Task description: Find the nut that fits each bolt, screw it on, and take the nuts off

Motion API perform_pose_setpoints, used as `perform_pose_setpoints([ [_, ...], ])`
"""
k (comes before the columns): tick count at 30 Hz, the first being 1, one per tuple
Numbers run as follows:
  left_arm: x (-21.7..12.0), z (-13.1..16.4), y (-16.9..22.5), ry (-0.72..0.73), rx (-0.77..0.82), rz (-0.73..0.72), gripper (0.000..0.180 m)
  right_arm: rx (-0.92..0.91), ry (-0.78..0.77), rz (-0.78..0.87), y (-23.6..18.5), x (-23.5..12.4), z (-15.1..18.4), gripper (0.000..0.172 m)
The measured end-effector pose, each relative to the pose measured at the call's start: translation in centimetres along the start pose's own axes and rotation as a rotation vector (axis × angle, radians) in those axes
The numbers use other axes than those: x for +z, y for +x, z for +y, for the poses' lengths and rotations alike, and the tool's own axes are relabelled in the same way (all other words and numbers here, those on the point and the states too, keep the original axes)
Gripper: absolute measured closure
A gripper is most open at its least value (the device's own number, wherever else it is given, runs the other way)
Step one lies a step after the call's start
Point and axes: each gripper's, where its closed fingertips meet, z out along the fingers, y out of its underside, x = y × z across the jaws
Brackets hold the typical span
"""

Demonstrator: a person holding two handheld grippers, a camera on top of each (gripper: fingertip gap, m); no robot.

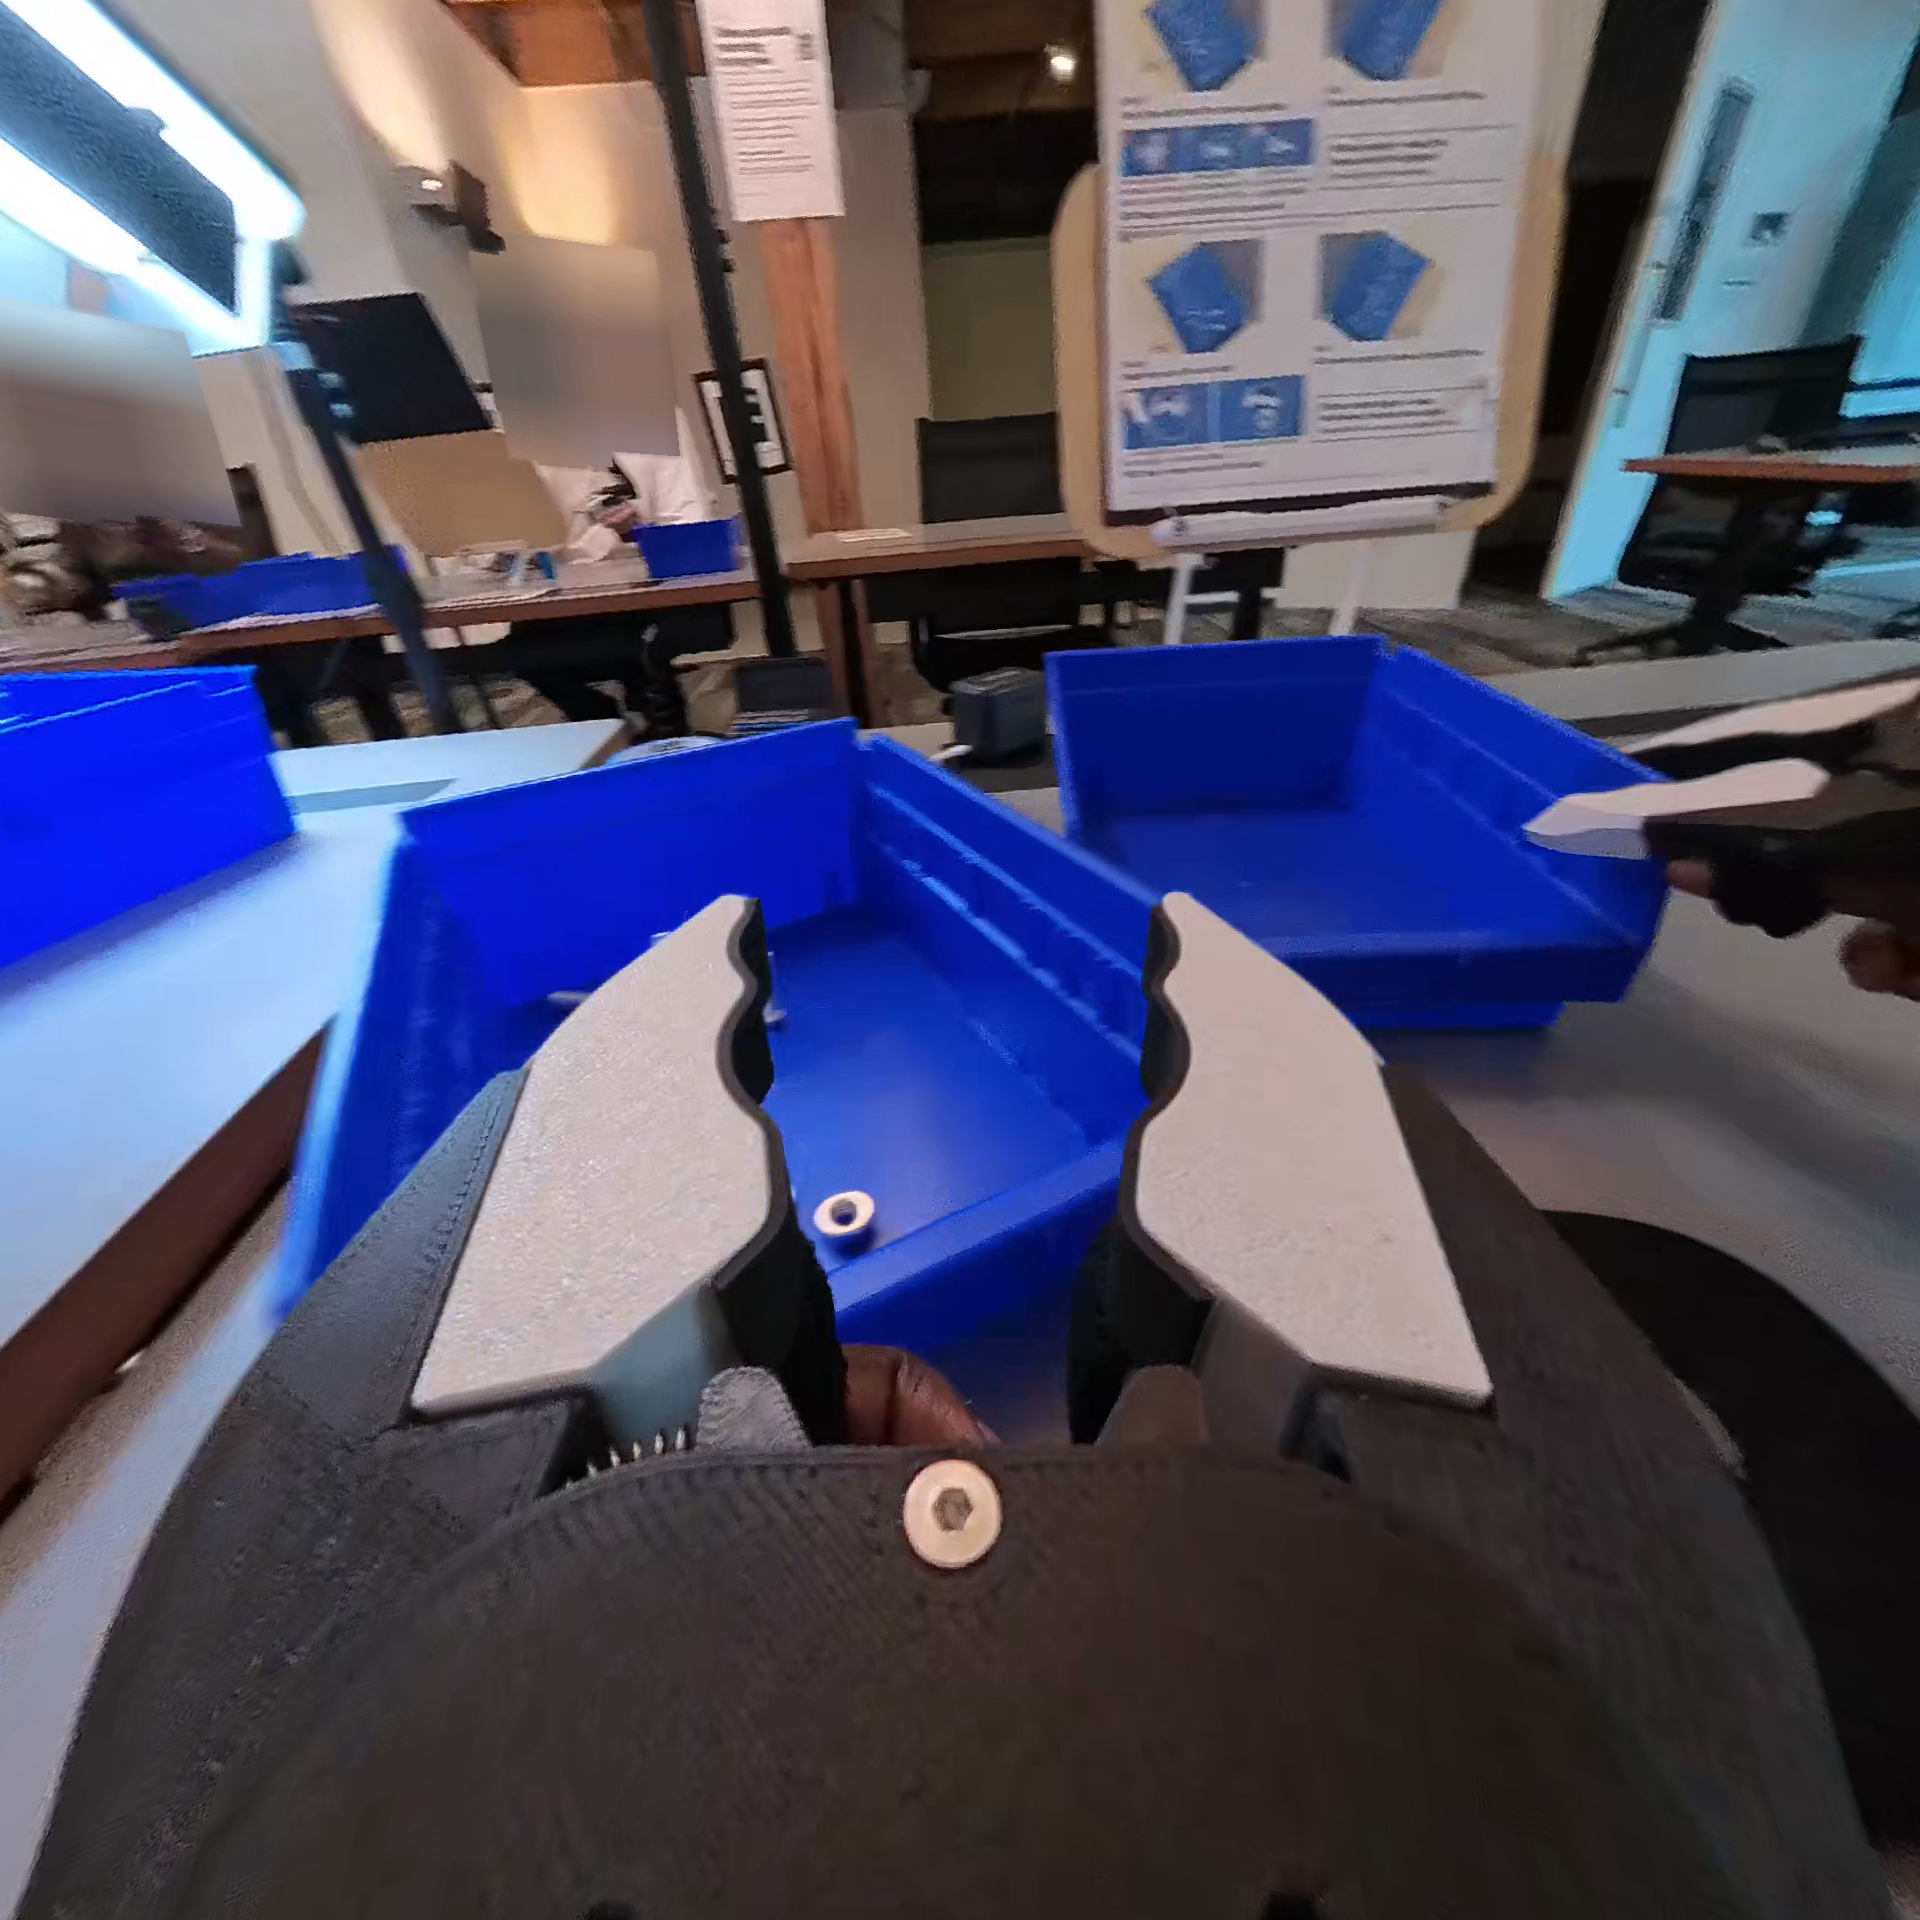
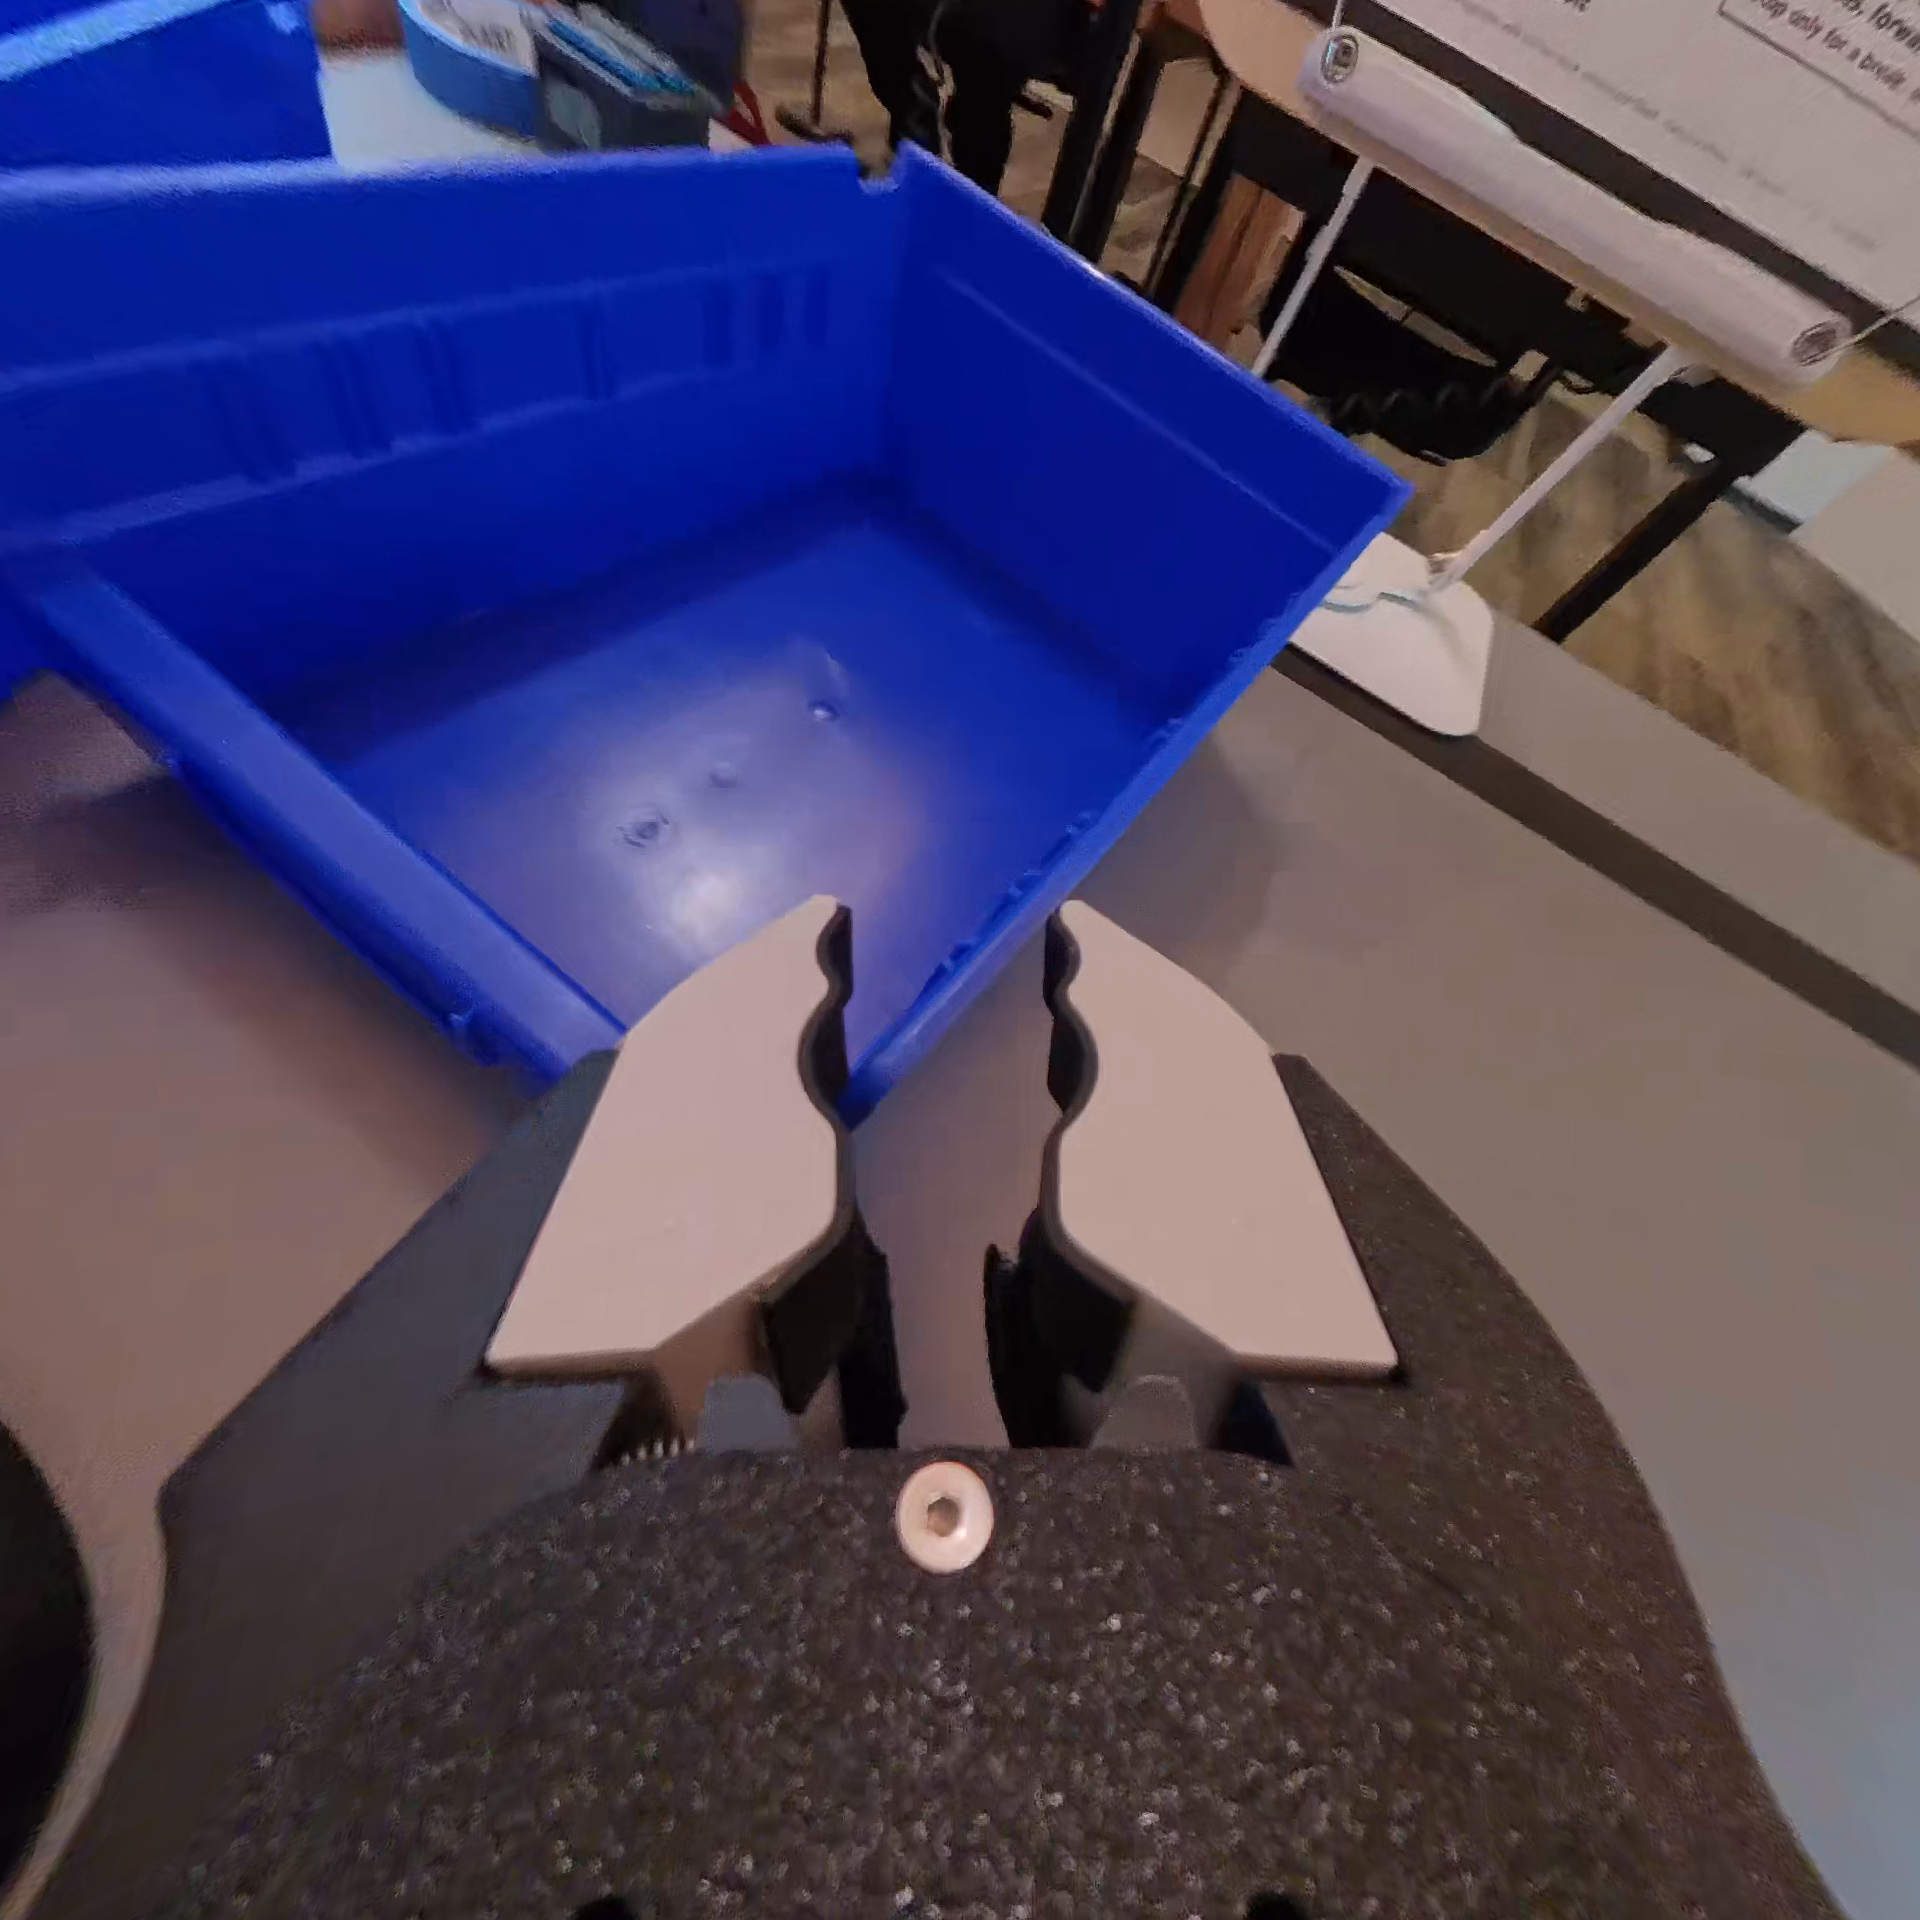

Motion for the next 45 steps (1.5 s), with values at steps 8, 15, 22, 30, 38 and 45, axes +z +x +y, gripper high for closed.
perform_pose_setpoints([
  [8, 3.2, 2.2, 10.0, -0.131, 0.014, 0.211, 0.112, -0.029, -0.100, 0.016, 3.2, -4.1, 3.8, 0.156],
  [15, 6.2, 6.8, 15.4, -0.397, 0.013, 0.324, 0.132, 0.012, -0.153, -0.096, 3.5, -6.8, 6.8, 0.145],
  [22, 9.2, 5.8, 18.1, -0.362, 0.130, 0.292, 0.163, -0.087, -0.177, 0.051, 7.6, -7.5, 8.3, 0.161],
  [30, 13.4, 3.7, 28.2, -0.311, 0.166, 0.420, 0.164, -0.030, -0.218, 0.164, 17.1, -10.6, 12.3, 0.161],
  [38, 15.8, 4.0, 38.6, -0.307, 0.210, 0.547, 0.163, 0.018, -0.245, 0.266, 25.8, -13.8, 17.3, 0.161],
  [45, 15.5, 4.3, 44.9, -0.303, 0.241, 0.634, 0.160, 0.014, -0.242, 0.326, 30.9, -16.5, 20.1, 0.161],
])
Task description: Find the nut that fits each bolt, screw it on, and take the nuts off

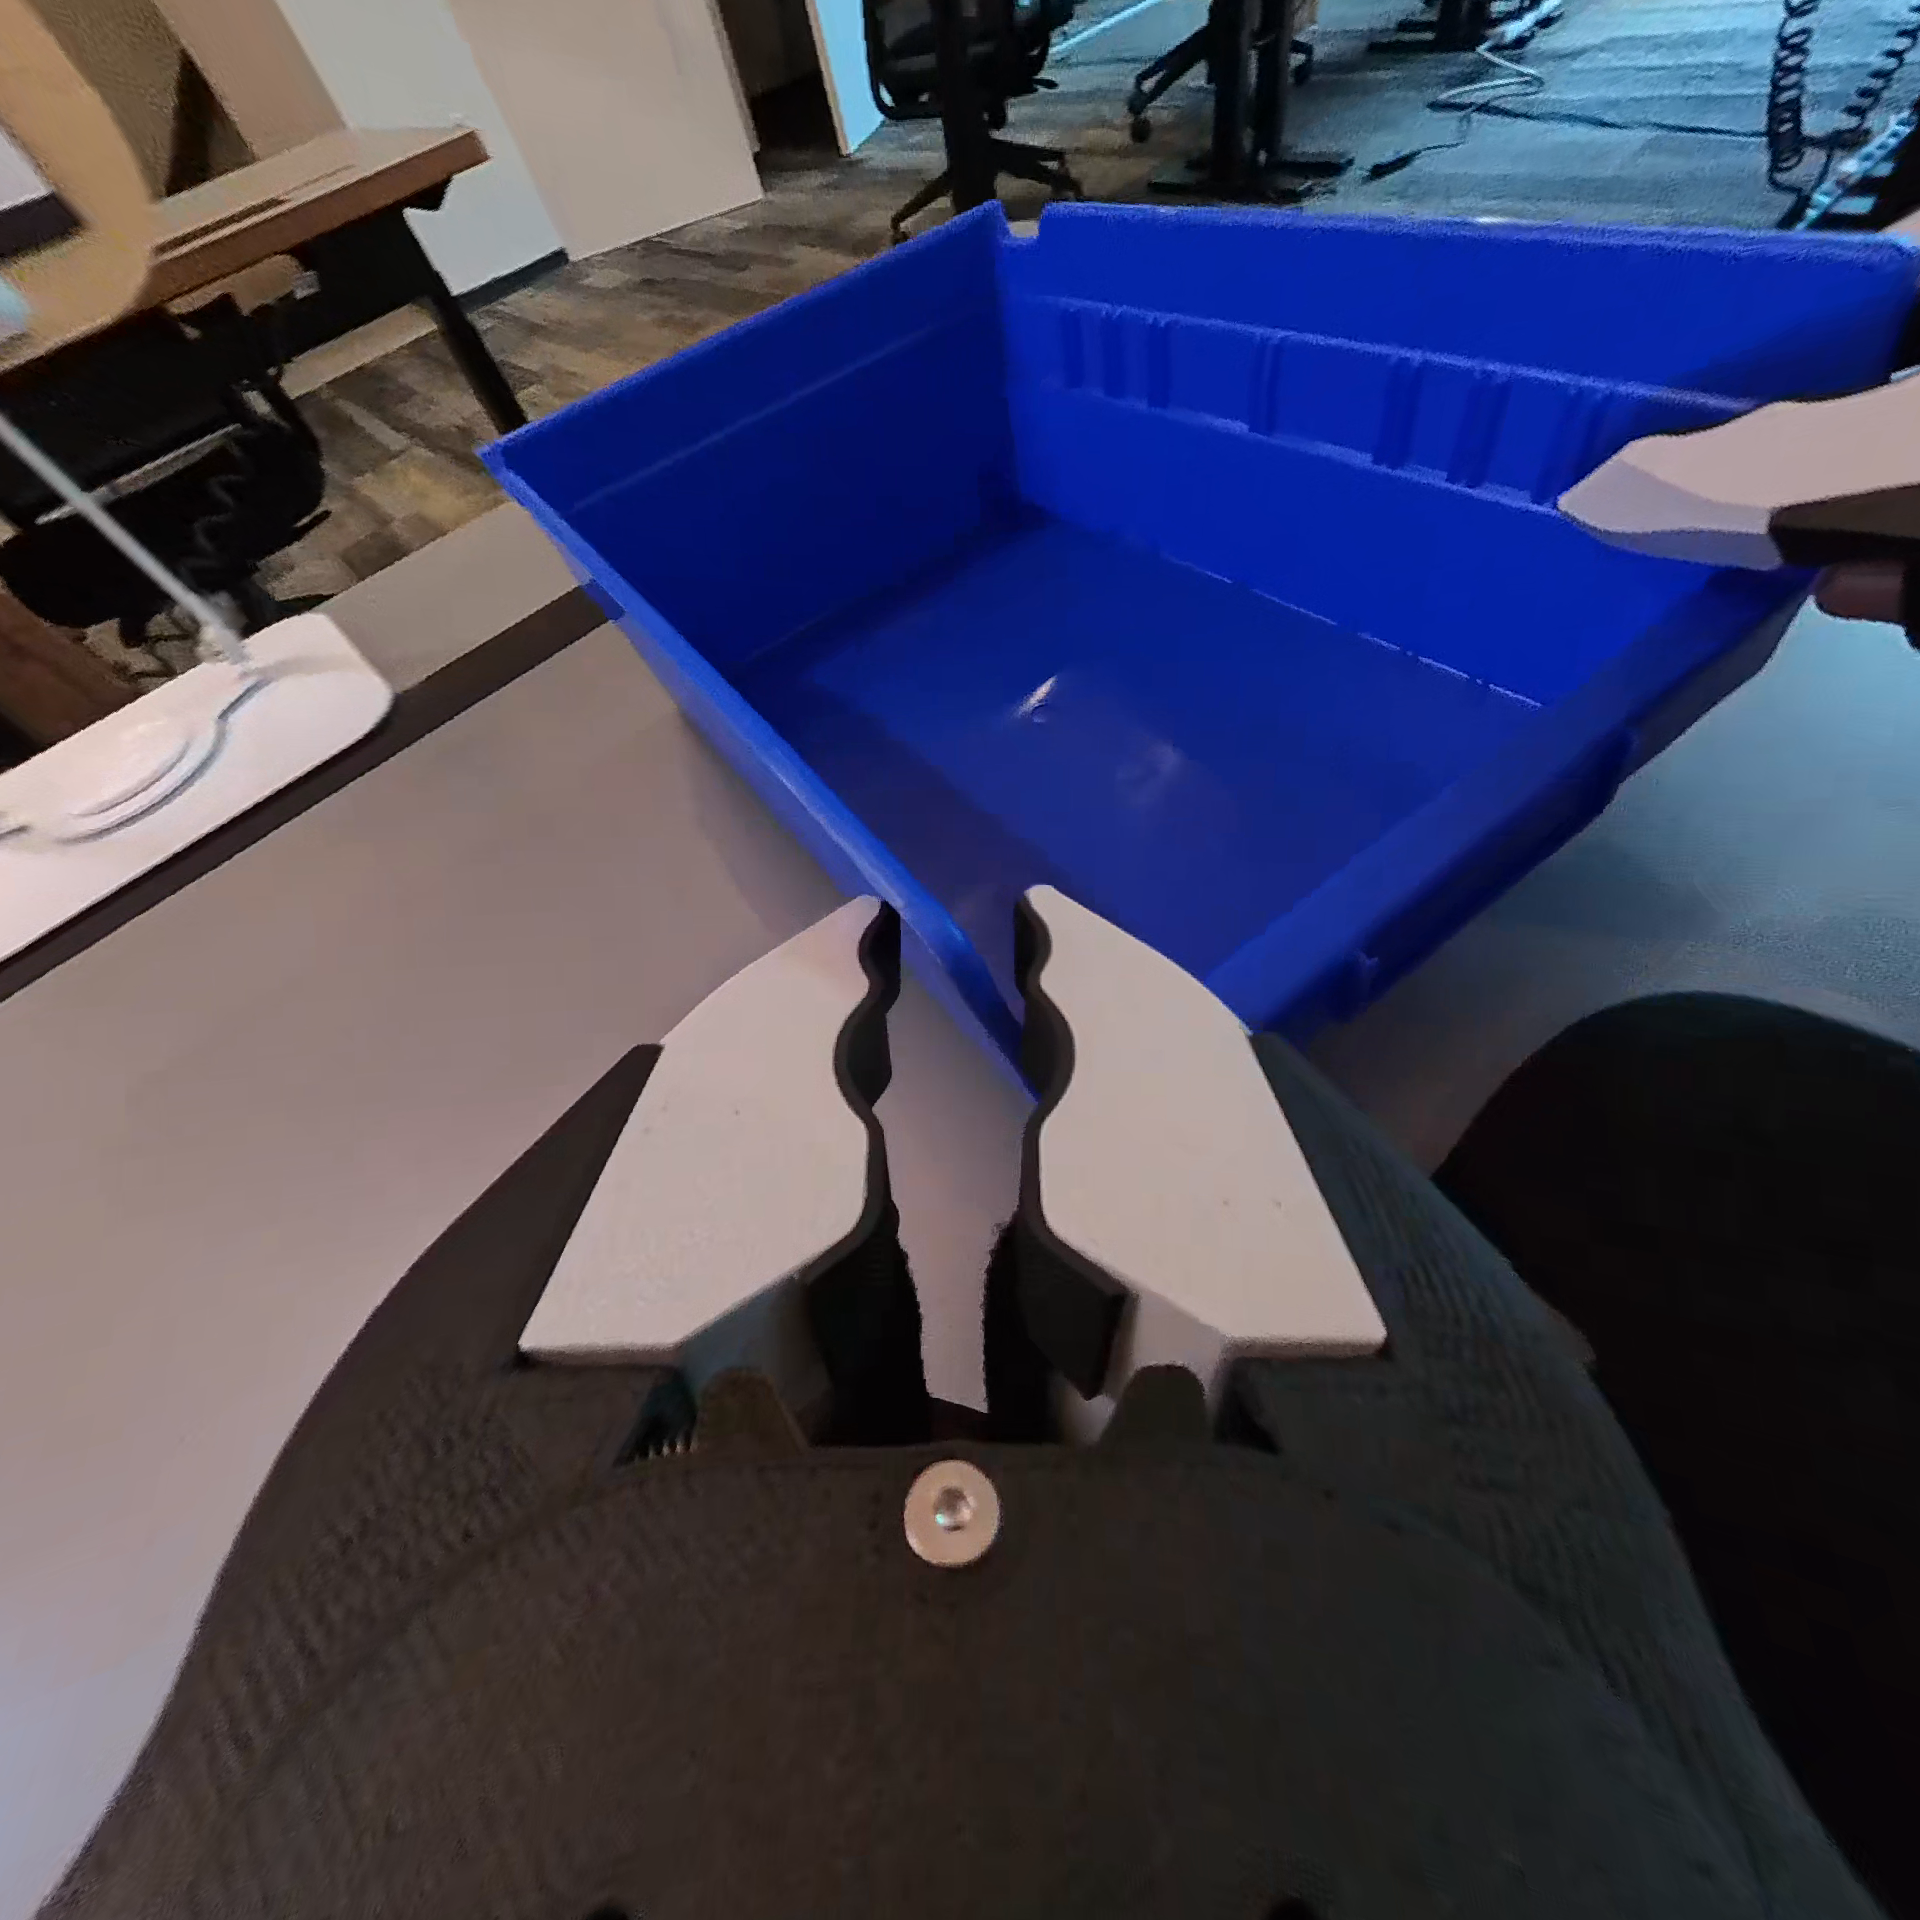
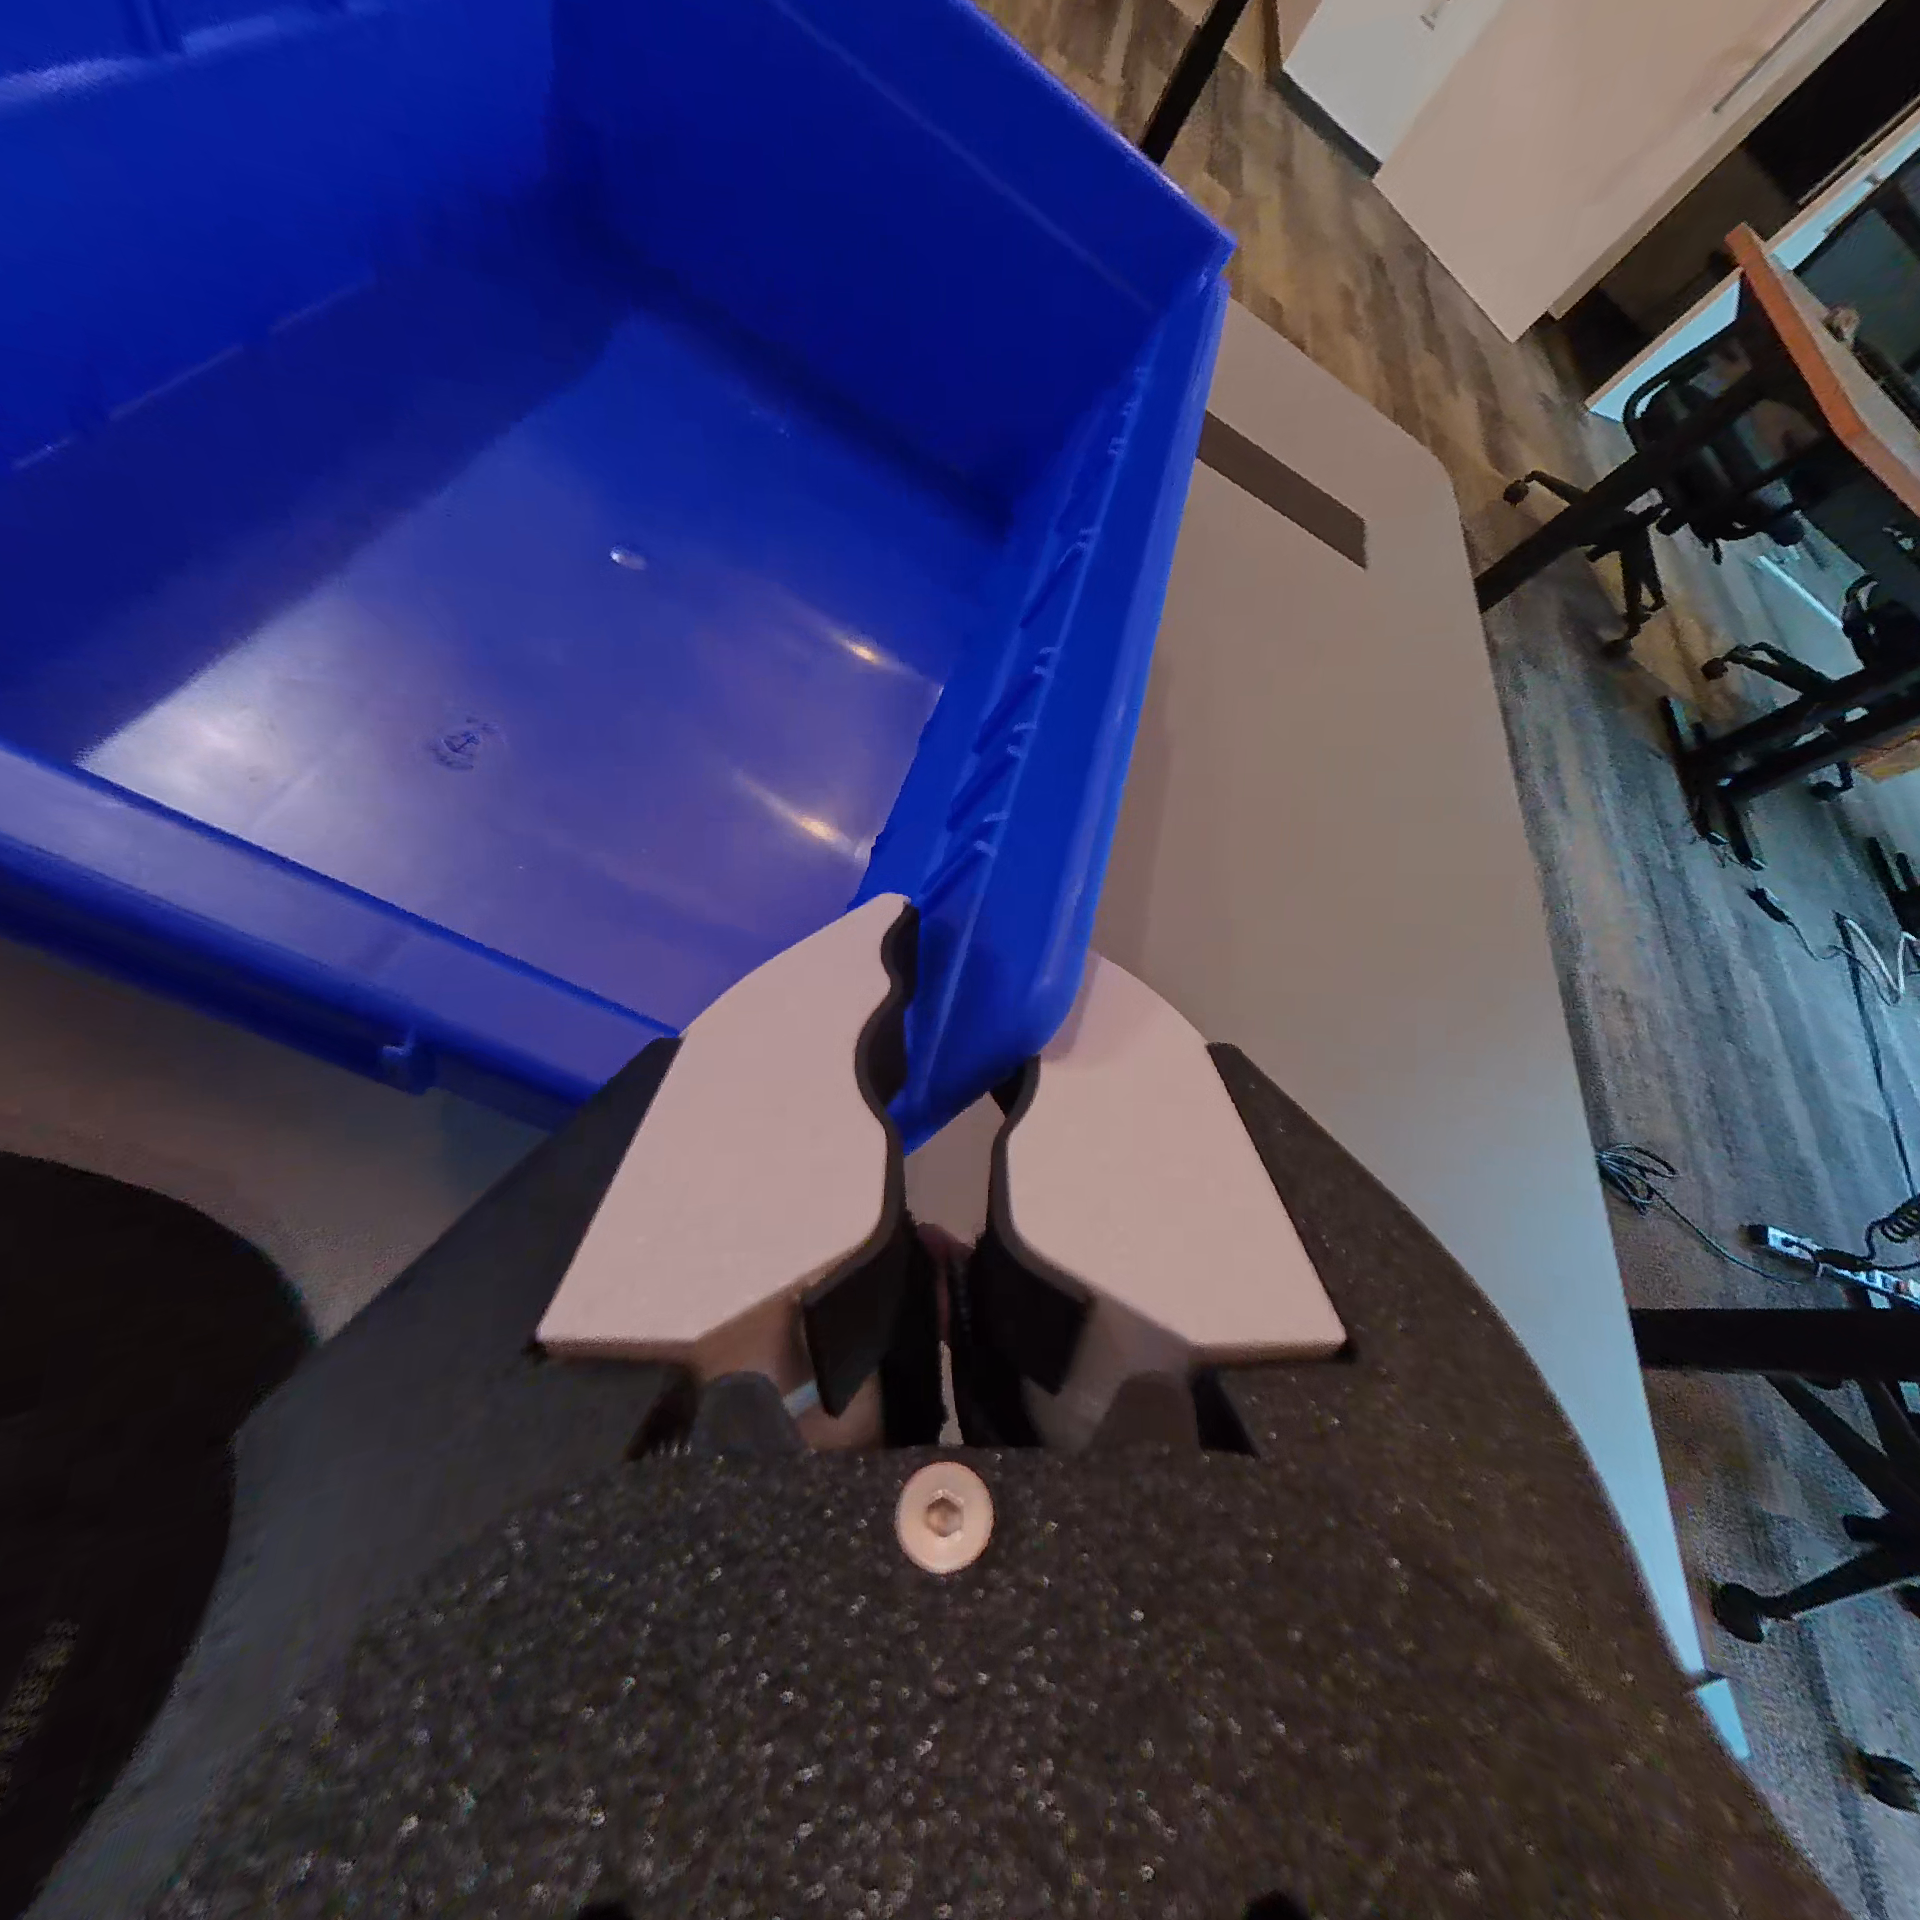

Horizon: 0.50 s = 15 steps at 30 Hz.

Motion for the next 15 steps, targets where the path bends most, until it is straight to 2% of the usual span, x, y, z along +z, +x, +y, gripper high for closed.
perform_pose_setpoints([
  [9, 1.8, -0.9, 4.0, -0.002, 0.025, 0.089, 0.155, 0.036, -0.009, 0.032, 3.6, -0.3, 2.6, 0.161],
  [12, 1.7, -0.6, 4.6, 0.001, 0.033, 0.144, 0.146, 0.062, 0.000, 0.018, 3.6, -0.1, 3.5, 0.159],
  [13, 1.2, -0.9, 4.2, 0.023, 0.030, 0.135, 0.131, 0.083, 0.002, 0.026, 3.7, -0.3, 3.7, 0.148],
  [15, -0.6, -1.8, 3.0, 0.082, 0.018, 0.113, 0.114, 0.128, 0.009, 0.051, 4.2, -1.0, 3.9, 0.113],
])
